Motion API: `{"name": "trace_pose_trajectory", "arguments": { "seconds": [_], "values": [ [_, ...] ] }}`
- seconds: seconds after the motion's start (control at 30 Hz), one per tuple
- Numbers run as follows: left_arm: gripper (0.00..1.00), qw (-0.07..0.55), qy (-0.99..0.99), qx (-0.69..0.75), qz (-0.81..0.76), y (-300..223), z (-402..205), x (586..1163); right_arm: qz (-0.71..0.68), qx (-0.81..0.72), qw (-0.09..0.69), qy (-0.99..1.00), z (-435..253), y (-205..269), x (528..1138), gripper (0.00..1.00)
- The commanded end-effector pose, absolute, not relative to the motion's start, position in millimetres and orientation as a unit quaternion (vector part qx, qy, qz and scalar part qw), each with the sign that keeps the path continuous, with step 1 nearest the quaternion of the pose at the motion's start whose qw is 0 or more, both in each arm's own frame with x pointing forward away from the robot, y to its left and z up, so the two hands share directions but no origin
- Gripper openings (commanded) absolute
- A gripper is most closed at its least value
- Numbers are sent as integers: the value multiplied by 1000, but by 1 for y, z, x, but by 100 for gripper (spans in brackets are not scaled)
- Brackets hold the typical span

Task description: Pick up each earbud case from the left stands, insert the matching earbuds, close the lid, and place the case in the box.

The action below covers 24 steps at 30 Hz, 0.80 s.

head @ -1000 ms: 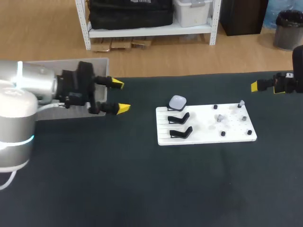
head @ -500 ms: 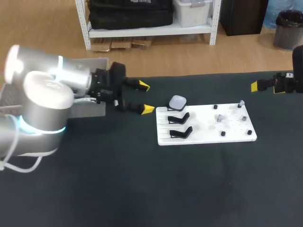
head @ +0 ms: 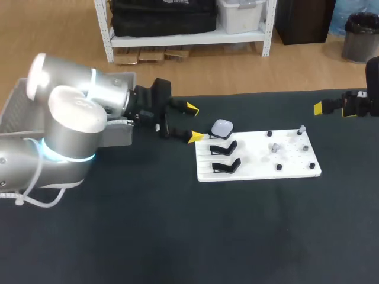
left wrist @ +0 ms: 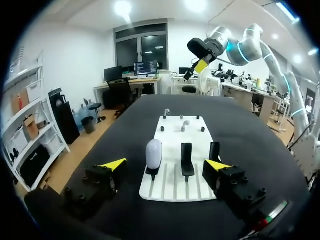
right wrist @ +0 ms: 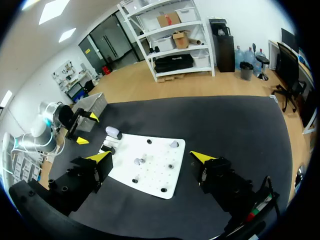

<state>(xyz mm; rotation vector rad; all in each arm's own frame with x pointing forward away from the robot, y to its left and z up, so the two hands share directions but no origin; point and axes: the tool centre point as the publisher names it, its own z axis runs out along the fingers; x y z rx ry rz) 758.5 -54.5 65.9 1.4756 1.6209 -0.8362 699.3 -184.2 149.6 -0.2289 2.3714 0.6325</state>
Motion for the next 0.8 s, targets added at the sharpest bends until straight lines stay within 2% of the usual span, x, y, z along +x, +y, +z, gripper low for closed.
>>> {"name": "trace_pose_trajectory", "arguments": {
  "seconds": [0.03, 0.8],
  "values": [
    [100, 388, 640, 574, -333, -63, 62, 764, 243, -88, 331, 907, 149, -185, 700, 100],
    [100, 359, 648, 572, -353, -100, 35, 788, 243, -88, 331, 907, 149, -185, 700, 100]
  ]
}}
